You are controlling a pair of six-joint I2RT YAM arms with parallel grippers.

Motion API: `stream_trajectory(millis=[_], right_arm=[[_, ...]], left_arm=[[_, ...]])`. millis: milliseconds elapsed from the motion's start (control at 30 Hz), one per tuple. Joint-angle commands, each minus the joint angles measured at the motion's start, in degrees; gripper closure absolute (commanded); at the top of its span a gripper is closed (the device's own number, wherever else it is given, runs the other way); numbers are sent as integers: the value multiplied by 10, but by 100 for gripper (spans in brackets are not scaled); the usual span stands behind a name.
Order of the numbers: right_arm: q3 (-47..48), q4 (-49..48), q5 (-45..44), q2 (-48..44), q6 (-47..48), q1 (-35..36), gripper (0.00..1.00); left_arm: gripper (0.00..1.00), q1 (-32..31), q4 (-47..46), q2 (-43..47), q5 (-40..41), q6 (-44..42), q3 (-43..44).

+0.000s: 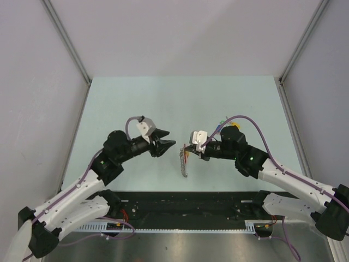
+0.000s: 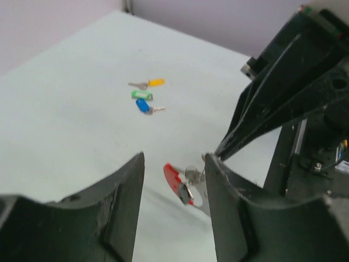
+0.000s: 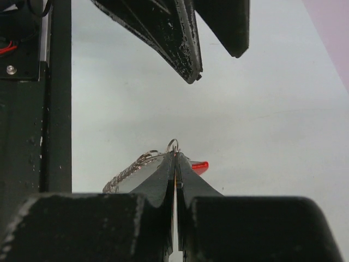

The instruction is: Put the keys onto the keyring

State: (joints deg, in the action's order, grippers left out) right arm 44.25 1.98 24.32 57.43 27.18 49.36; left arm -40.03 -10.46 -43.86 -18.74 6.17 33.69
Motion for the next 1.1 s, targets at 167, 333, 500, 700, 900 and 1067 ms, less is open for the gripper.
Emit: stream_trajectory(millis=[167, 333, 500, 700, 900, 1067], right_arm=[[28, 23, 21, -7, 31, -2, 100], [29, 29, 27, -10, 33, -1, 100], [29, 29, 35, -10, 34, -1, 100], [30, 33, 42, -9, 36, 0, 100], [30, 34, 43, -8, 37, 2, 100], [31, 34, 43, -9, 37, 2, 100]], left_arm=[[46, 13, 266, -114, -233, -226, 153], [52, 12, 298, -164, -280, -257, 172], [55, 10, 322, -194, -292, -292, 196], [60, 8, 341, -226, -290, -331, 218], [65, 2, 352, -256, -299, -343, 233], [67, -4, 354, -267, -304, -345, 233]])
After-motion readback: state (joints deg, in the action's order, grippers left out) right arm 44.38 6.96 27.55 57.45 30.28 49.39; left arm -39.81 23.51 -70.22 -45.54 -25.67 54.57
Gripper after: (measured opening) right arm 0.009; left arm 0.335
